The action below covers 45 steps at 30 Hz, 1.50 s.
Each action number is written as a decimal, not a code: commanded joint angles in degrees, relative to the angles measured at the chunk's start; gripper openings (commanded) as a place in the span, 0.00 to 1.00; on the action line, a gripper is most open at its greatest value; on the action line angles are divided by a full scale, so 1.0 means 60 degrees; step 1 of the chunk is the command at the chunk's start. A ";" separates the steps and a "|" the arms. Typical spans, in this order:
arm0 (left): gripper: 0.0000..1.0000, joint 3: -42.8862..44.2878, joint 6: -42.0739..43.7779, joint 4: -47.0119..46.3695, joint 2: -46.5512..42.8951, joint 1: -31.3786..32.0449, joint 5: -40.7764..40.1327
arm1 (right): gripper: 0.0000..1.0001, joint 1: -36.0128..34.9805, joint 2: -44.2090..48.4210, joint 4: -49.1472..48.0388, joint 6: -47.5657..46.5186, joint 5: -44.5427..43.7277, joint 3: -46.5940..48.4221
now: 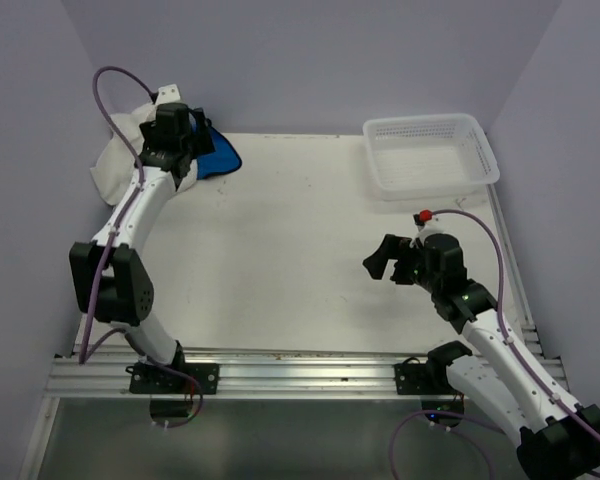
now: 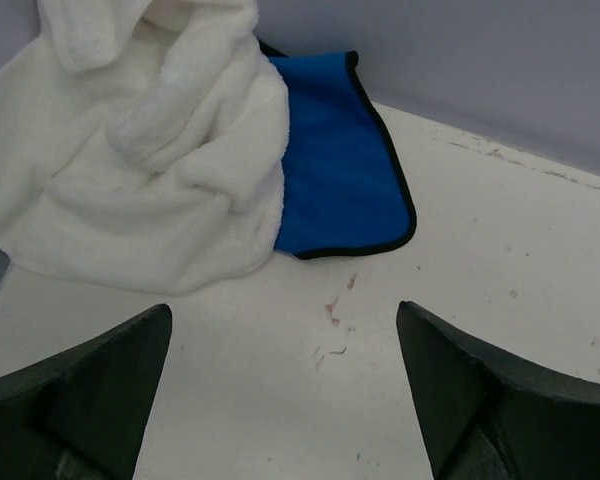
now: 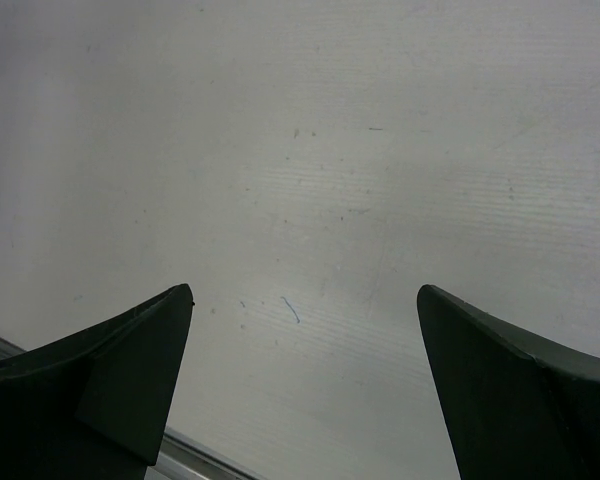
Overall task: Roll the towels
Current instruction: Grab a towel with the left arm
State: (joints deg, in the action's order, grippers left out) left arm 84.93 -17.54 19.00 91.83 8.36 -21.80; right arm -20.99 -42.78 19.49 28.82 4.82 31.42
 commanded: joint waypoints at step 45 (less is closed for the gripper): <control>0.17 0.5285 0.1093 0.0598 0.8164 -0.0485 0.1831 | 0.99 -0.0002 -0.0502 -0.0436 -0.0291 0.1013 0.0213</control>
State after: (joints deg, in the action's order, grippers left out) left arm 116.90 -11.42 22.72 141.21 6.17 -11.92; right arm -20.99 -47.05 16.45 27.99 11.46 30.83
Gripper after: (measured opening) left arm 0.233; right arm 0.989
